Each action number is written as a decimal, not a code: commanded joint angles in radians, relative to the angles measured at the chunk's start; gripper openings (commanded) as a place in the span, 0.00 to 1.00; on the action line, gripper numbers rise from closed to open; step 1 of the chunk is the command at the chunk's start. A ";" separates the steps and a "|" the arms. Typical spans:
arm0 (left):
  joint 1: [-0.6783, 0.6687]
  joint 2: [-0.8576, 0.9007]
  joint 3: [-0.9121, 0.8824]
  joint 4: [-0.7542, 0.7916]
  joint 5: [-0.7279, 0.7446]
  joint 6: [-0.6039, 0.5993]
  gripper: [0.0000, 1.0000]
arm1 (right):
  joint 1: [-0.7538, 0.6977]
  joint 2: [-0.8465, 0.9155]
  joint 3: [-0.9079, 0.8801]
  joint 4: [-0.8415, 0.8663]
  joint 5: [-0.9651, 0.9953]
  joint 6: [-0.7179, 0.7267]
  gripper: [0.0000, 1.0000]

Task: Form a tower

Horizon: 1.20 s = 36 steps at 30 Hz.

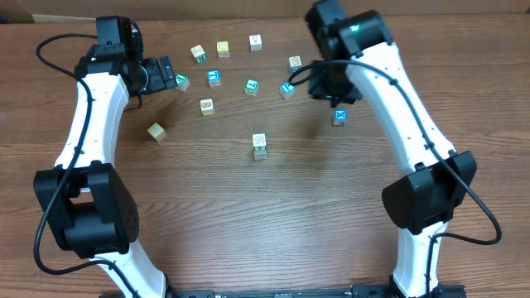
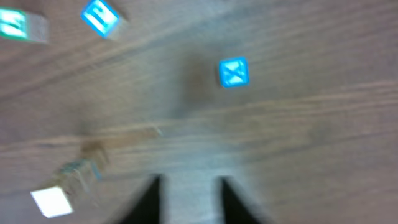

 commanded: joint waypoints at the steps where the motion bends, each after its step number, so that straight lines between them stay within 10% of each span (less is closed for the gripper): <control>1: -0.007 -0.028 0.000 0.003 0.000 -0.009 1.00 | -0.009 -0.029 0.014 -0.049 -0.035 -0.061 0.04; 15: -0.006 -0.028 0.000 0.003 0.000 -0.009 0.99 | -0.007 -0.374 -0.201 -0.043 -0.126 -0.055 0.04; 28: -0.006 -0.028 0.000 0.003 0.000 -0.009 1.00 | 0.160 -0.512 -1.027 0.720 -0.293 0.122 0.04; 36: -0.006 -0.028 0.000 0.003 0.000 -0.009 1.00 | 0.216 -0.507 -1.192 1.032 -0.277 0.152 0.04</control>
